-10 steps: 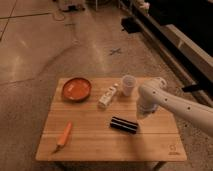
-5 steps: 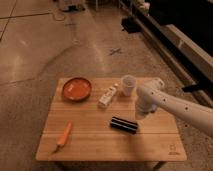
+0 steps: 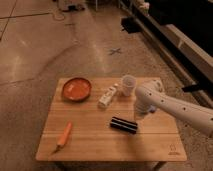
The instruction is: Push the eraser across the table
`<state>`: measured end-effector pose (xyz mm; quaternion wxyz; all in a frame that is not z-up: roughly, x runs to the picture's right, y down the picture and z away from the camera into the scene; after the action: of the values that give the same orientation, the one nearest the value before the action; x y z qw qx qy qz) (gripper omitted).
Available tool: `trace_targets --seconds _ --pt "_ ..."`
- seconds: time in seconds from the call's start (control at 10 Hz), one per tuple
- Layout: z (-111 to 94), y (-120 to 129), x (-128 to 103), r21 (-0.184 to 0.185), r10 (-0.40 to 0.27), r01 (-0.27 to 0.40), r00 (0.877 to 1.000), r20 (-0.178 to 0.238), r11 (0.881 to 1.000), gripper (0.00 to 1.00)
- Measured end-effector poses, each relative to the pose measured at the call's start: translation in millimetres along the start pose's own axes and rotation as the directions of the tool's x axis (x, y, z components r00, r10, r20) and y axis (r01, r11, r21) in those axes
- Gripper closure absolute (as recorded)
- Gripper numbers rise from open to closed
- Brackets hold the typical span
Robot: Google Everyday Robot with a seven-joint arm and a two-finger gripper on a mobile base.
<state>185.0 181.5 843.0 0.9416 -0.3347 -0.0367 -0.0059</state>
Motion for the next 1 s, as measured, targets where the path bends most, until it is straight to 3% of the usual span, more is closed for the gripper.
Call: trace_targets --seconds 1.0 --pt "8 2 -18 0.003 -0.026 0.026 1.000 -0.002 1.000 0.95"
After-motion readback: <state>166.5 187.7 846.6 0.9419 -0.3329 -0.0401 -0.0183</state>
